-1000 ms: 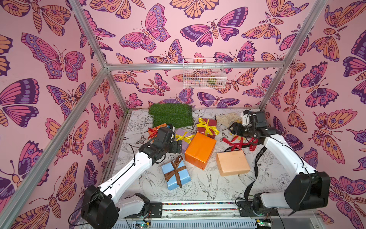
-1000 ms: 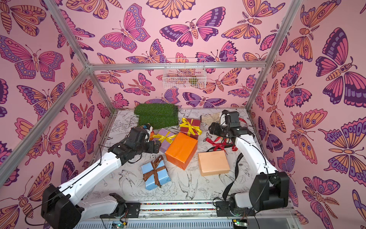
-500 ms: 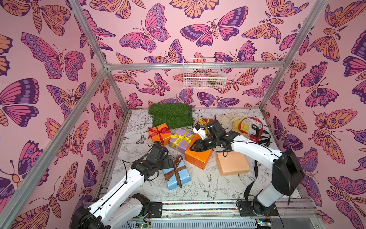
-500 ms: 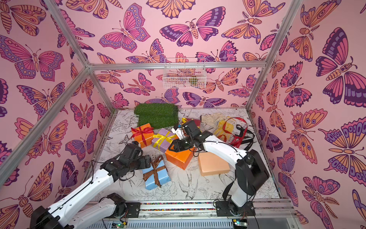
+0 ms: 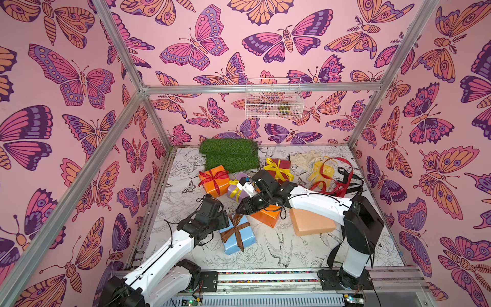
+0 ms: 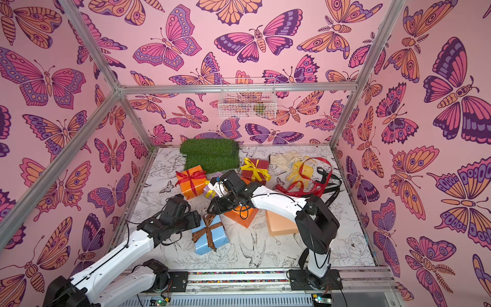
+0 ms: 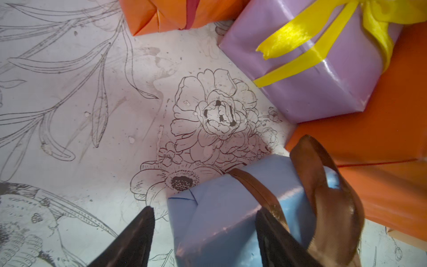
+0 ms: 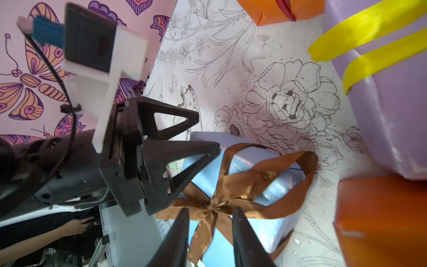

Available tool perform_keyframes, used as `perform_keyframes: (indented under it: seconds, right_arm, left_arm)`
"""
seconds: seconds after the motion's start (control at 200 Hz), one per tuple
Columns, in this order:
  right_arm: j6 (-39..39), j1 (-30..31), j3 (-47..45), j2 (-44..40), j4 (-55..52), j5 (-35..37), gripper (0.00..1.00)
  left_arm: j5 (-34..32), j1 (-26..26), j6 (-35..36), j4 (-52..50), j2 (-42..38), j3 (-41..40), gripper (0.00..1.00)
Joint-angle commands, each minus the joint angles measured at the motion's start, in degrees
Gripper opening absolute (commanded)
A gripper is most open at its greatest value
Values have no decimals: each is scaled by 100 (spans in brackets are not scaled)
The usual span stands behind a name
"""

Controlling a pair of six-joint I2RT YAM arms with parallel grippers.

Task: Untie the ribbon bows on the gift boxes
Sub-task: Untie the ribbon from the gift box.

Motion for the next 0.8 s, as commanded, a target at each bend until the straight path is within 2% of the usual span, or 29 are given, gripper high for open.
perform_keyframes:
  seconds: [0.0,0.23,0.371,0.471,0.796]
  right_arm:
    - [265,97,145,219,-11,118,32]
    - [582,147,12,190,17,291,30]
    - [742,151,-121,165,59,364,30]
    - [830,151,-178,186,61,464,30]
    - [834,178,-352,-295,-282,1014,33]
  left_arm:
    - [236,42,-21,265,45,-103,70]
    - [274,42,-16,322,-18,-147,68]
    - [283,42,-21,338,-58,-181,57]
    - [252,42,-38,347,-75,-215,53]
    - [292,42,-73,387,-196,-286,52]
